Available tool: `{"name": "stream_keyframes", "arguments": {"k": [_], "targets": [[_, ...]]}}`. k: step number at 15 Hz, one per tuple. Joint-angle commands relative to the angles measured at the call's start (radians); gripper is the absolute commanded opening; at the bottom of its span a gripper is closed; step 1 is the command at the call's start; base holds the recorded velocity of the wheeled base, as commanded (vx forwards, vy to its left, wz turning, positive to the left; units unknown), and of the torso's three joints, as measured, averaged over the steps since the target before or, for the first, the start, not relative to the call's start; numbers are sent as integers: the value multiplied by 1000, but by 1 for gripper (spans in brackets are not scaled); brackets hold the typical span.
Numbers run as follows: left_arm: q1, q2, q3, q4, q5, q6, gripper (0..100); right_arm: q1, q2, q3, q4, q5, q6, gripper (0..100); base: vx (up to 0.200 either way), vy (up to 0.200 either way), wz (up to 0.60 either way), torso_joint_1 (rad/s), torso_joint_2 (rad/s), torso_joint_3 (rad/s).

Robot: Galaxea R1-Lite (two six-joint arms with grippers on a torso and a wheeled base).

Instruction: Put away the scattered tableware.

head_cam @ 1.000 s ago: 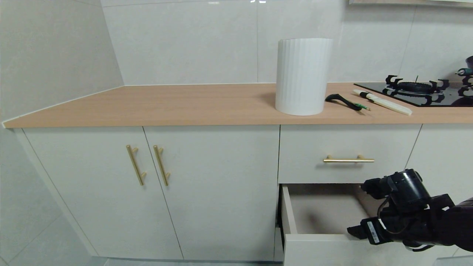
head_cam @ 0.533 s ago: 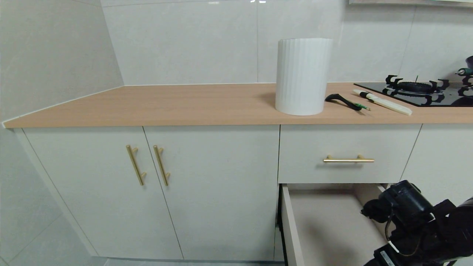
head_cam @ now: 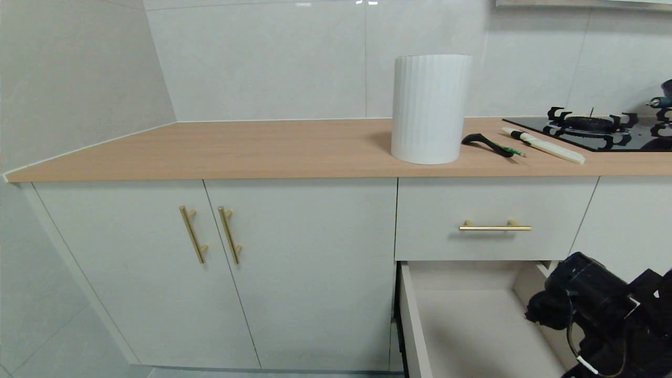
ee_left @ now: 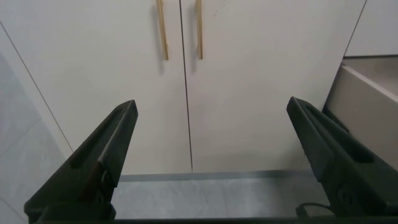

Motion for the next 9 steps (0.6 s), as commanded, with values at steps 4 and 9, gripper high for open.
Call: {"name": "stream_keyframes", "arguments": {"k": [4,9], "targets": [[0,0,0,0,0,0,100,-5,-92,-120,-131,102,217,100,0,0,0,0,0,0],[0,0,0,0,0,0,100,-61,-249,-133,-198,150,264,100,0,0,0,0,0,0]]}}
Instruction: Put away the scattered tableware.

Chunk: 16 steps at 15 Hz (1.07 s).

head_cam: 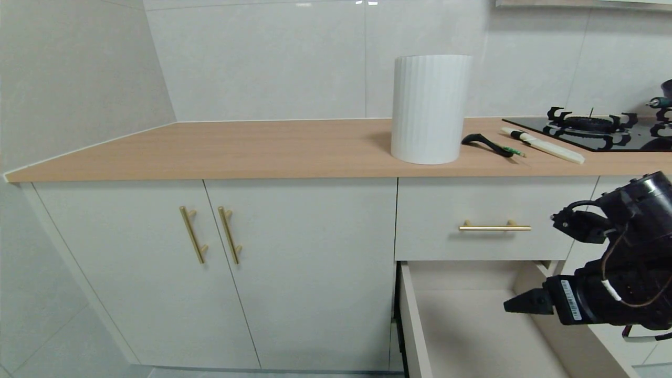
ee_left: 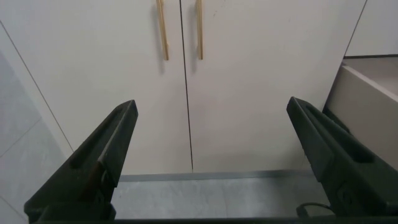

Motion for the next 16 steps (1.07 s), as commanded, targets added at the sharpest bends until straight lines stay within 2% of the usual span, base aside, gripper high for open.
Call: {"name": "stream_keyframes", "arguments": {"k": [1,3,8,11,16], "targets": [[0,0,0,0,0,0,100,-27,-64,-4,-4,2,-6,100,0,0,0,0,0,0],[0,0,0,0,0,0,100,-61,-65,1,-39,1,-30,100,0,0,0,0,0,0],[0,0,0,0,0,0,100,-62,-85,4,-53,-7,-38,100,0,0,0,10,-41,-30],[0,0,0,0,0,0,100,-62,-94,8,-53,-7,-52,100,0,0,0,54,-219,-251],[0,0,0,0,0,0,100,-61,-102,10,-53,-4,-53,100,0,0,0,177,-498,-293]]}}
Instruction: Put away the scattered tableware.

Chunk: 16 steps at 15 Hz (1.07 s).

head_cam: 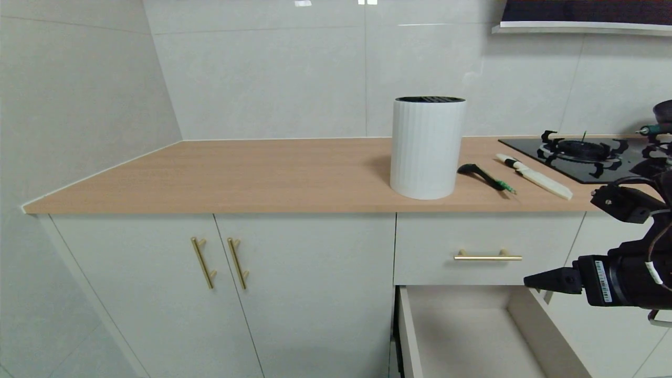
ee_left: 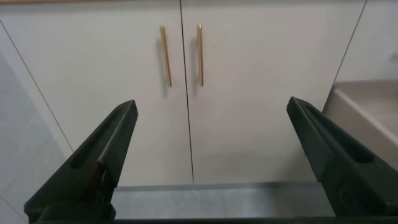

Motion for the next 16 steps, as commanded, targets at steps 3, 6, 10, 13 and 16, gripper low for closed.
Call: {"name": "stream_keyframes", "arguments": {"k": [3,6,10,13,16], "targets": [[0,0,0,0,0,0,100,2,-26,-20,-11,0,-27,100,0,0,0,118,-325,-201],[0,0,0,0,0,0,100,-41,128,-261,-50,-7,-86,100,0,0,0,19,-54,-34],[0,0,0,0,0,0,100,-53,338,-525,-15,-70,-113,100,0,0,0,0,0,0],[0,0,0,0,0,0,100,-107,386,-531,-24,-66,-150,100,0,0,0,0,0,0],[0,0,0,0,0,0,100,-135,479,-557,-84,-73,-155,100,0,0,0,0,0,0]]}}
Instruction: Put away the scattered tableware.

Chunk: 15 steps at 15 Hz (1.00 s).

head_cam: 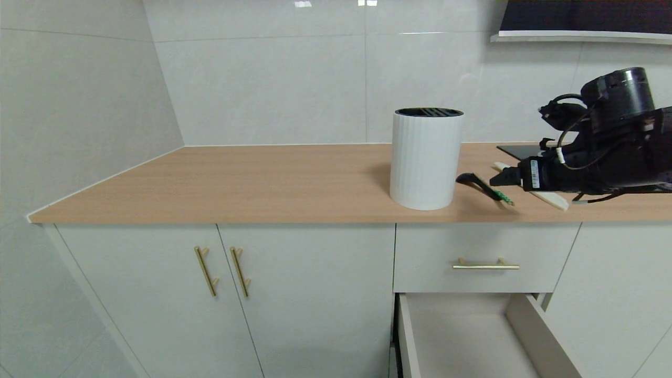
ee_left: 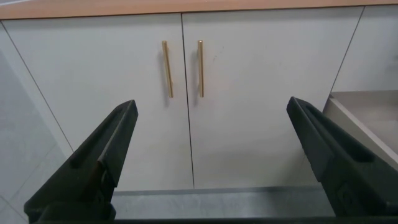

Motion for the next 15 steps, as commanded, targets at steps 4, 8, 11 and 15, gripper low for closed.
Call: {"name": "stream_keyframes", "arguments": {"k": [4,8,11,15], "targets": [[0,0,0,0,0,0,100,-60,234,-110,-15,-25,6,100,0,0,0,0,0,0],[0,0,0,0,0,0,100,-79,286,-128,-70,-62,4,100,0,0,0,0,0,0],[0,0,0,0,0,0,100,-81,288,-128,-72,-64,6,100,0,0,0,0,0,0],[0,0,0,0,0,0,100,-81,288,-128,-70,-62,4,0,0,0,0,0,0,0]]}}
